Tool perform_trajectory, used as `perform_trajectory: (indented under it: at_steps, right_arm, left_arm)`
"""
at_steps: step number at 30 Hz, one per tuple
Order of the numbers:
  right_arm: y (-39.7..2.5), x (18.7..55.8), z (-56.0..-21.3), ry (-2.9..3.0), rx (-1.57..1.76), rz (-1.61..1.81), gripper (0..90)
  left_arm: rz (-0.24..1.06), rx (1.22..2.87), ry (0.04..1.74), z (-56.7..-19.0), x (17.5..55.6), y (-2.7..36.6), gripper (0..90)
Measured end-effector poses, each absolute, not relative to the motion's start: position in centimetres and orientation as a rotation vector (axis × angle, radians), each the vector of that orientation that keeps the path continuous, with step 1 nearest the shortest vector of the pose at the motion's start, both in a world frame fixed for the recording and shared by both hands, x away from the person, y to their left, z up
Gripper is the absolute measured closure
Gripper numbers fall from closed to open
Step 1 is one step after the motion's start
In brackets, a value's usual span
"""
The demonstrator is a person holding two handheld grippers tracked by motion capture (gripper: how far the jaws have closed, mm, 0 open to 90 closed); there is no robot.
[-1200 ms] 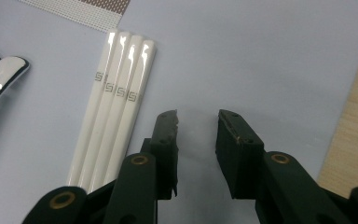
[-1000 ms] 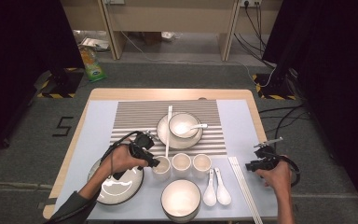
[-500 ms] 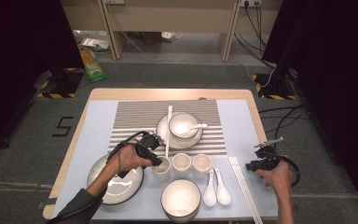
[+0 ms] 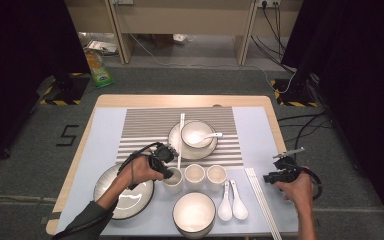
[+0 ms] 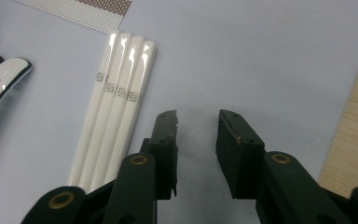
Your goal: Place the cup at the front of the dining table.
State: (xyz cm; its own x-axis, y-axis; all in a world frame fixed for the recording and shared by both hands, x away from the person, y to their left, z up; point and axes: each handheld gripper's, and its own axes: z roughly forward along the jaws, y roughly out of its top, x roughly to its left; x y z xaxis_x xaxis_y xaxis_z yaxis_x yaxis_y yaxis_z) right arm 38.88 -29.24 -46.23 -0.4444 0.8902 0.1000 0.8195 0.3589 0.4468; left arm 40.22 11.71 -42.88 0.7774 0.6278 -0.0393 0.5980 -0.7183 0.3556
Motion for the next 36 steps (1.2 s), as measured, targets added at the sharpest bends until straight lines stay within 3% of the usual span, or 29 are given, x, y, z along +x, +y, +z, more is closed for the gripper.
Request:
perform_trajectory:
  at_steps: [19,36]
  right_arm:
    - [-29.2,39.0,-46.2,2.459,1.560,0.651,67.7]
    - [-29.2,39.0,-46.2,2.460,1.559,0.653,67.6]
  left_arm:
    - [0.107,2.639,0.891,-41.0,40.3,13.9,81.3]
    - [0.134,2.593,1.066,-40.2,43.5,15.8,81.5]
